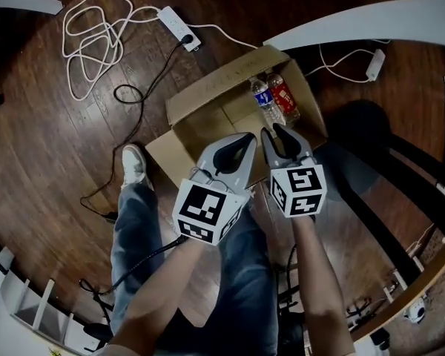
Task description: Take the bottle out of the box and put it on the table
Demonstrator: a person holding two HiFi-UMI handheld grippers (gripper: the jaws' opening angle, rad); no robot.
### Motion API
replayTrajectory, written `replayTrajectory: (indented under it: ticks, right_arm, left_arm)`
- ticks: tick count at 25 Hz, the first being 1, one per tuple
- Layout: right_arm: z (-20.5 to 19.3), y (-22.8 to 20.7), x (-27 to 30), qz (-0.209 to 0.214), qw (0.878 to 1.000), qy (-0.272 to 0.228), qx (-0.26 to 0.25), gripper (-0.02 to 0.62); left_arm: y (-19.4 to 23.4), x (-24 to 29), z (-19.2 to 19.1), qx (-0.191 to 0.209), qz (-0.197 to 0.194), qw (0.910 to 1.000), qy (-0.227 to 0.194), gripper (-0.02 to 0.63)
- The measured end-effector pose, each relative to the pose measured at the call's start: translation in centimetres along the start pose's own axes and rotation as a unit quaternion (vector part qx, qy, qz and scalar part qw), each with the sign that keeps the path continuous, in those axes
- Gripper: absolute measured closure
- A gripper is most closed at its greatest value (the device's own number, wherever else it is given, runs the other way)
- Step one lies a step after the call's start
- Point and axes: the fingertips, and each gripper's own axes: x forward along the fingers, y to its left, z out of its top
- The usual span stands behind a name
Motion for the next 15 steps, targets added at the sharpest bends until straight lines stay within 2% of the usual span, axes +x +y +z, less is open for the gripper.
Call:
replayTrajectory:
  ticks: [12,15]
  right_arm:
    - [-6.0,-5.6,10.2,-0.014,0.997,0.07,-0.005,0.445]
    - [-8.3,-6.4,12.8,-0.015,0.995,0.098,-0.033,0.432]
  left_arm:
    - [3.6,3.9,-4.6,0.007,-0.002,0.9999,0.01,0.623]
    - [5.1,4.5,-5.5,0.013,0.011,0.9998,0.007,0.623]
